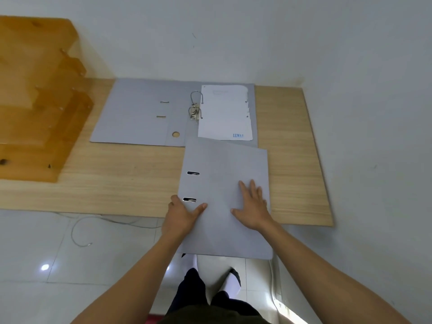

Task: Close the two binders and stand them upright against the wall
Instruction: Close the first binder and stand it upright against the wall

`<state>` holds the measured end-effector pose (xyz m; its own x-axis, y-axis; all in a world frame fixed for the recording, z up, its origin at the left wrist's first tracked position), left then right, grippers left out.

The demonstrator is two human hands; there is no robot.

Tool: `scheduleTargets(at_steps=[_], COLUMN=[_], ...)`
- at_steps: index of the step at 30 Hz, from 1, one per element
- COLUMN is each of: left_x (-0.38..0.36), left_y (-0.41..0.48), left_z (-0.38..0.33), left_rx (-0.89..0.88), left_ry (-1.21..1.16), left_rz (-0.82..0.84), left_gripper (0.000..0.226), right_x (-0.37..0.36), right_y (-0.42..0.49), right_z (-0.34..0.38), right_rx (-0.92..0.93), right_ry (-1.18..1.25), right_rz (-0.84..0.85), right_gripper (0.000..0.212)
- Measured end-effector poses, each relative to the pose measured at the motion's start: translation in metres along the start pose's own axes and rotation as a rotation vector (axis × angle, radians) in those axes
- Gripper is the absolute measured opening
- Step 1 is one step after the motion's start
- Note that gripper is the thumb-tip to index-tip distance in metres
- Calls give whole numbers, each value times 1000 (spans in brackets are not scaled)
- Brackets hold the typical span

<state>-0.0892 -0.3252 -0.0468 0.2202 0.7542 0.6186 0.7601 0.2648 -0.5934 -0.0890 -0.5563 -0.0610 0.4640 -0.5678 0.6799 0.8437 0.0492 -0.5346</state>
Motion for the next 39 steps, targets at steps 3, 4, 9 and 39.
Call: scheduleTargets(at_steps=[3, 4, 9, 39], left_x=[3, 4, 2, 2], left_y=[-3, -3, -3, -22], left_z=[-5, -9, -20, -175], left_rx=[-15, -23, -59, -144], left_ry=[117, 139, 212, -551], left_rz=[-40, -41, 2, 1094], left_gripper=[87, 87, 85, 54], right_x=[-3, -3, -4, 99], right_y=[6, 7, 5, -13], right_z=[0, -2, -11, 67], right_rx=[-40, -52, -124, -123], right_ry=[62, 77, 127, 922], right_rz=[22, 25, -1, -568], right_gripper=[95, 96, 92, 95])
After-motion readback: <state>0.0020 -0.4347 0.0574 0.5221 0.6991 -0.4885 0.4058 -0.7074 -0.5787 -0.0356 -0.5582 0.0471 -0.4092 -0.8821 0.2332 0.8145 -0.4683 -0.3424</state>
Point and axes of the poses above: each hand's wrist, its own y-axis towards the middle knuckle, its own x-axis out of the back of the hand, z = x × y, the point moved 5 cm from there along y, towards the middle knuckle, and after that the axes turned 4 degrees about x, right-handed, at the moved point
